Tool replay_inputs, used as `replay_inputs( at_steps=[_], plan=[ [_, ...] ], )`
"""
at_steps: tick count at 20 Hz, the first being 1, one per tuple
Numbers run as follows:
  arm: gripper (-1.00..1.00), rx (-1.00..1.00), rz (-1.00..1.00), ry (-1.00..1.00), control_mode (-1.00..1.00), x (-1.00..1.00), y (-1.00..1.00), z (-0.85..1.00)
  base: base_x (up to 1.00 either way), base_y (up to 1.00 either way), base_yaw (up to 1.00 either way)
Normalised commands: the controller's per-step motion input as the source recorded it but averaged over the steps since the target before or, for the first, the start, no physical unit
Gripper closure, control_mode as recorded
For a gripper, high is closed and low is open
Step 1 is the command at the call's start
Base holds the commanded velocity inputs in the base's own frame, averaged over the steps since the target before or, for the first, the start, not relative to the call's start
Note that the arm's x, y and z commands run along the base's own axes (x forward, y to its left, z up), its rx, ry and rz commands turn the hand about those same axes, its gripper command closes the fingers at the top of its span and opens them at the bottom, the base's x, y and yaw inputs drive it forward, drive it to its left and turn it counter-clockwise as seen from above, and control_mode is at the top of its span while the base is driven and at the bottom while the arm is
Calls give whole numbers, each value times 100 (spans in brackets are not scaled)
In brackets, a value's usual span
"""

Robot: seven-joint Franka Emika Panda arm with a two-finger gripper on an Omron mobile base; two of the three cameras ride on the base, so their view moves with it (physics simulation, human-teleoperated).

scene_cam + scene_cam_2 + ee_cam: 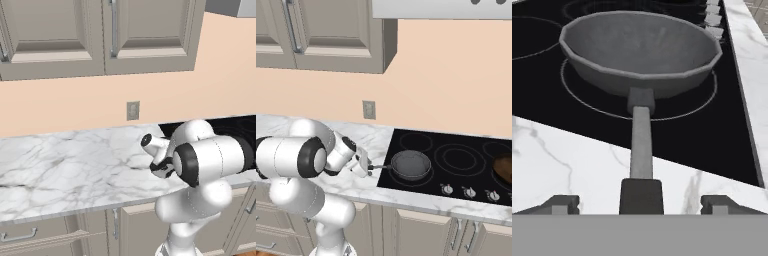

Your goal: Place both pans onto different burners. Then place the mushroom and the fish on different pans.

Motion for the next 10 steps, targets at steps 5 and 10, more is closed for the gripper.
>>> replay_inputs(
  at_steps=[5,10],
  plan=[
    [-100,6,0,0,-100,-8,-4,47,0,0,0],
    [-100,9,0,0,-100,0,-8,54,0,0,0]
  ],
)
